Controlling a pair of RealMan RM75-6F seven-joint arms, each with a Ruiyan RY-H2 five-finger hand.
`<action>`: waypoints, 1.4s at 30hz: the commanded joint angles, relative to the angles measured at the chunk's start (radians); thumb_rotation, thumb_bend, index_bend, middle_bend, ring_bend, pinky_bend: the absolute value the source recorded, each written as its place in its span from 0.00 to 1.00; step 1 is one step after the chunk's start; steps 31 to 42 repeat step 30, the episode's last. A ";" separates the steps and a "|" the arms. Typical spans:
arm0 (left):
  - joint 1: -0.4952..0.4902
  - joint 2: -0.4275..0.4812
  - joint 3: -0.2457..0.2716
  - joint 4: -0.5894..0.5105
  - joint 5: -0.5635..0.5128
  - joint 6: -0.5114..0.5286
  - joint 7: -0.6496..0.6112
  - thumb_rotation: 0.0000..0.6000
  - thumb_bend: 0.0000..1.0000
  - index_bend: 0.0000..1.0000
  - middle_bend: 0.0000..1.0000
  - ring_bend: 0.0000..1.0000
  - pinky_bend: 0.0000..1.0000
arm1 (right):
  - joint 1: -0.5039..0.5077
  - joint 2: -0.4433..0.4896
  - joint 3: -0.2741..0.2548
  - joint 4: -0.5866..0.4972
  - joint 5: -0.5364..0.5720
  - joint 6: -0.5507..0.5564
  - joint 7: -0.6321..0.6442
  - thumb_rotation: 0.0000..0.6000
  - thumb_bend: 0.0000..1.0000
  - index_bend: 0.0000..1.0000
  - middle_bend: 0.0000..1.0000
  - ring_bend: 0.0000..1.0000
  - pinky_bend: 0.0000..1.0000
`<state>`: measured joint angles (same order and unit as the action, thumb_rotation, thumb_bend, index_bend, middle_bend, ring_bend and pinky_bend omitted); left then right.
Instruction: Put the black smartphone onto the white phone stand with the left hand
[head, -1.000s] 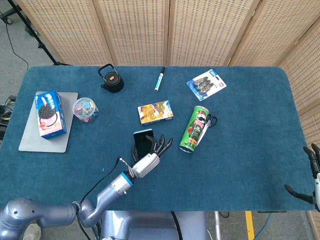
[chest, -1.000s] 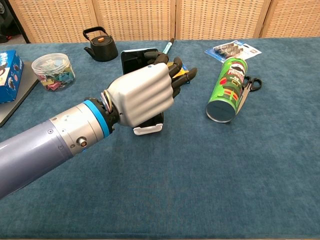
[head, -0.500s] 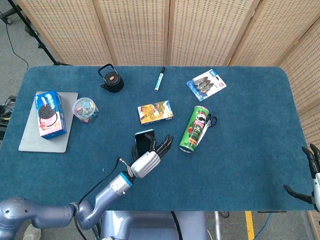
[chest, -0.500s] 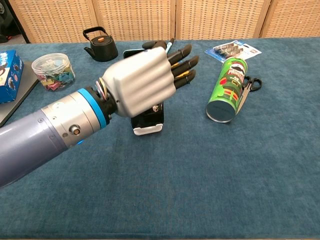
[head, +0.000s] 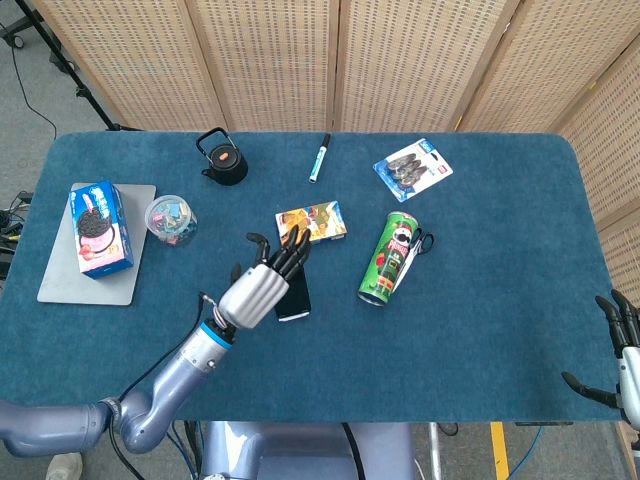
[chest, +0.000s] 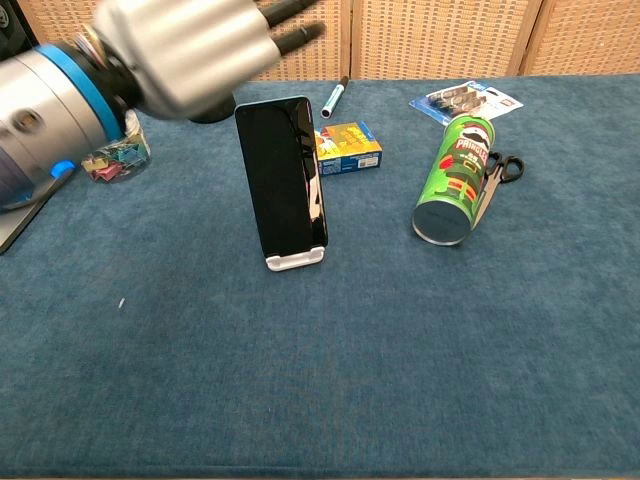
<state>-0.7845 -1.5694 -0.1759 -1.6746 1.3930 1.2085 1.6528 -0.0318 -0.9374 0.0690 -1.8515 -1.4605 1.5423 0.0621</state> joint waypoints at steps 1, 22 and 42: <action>0.035 0.051 -0.022 -0.044 -0.041 0.037 -0.057 1.00 0.00 0.04 0.00 0.00 0.37 | 0.001 0.000 0.000 -0.001 0.001 -0.001 -0.001 1.00 0.00 0.00 0.00 0.00 0.00; 0.475 0.492 0.132 -0.164 -0.115 0.128 -1.328 1.00 0.00 0.00 0.00 0.00 0.00 | -0.004 -0.018 -0.015 0.027 -0.028 0.008 -0.028 1.00 0.00 0.00 0.00 0.00 0.00; 0.622 0.480 0.215 -0.063 0.042 0.279 -1.568 1.00 0.00 0.00 0.00 0.00 0.00 | -0.003 -0.040 -0.023 0.043 -0.043 0.009 -0.059 1.00 0.00 0.00 0.00 0.00 0.00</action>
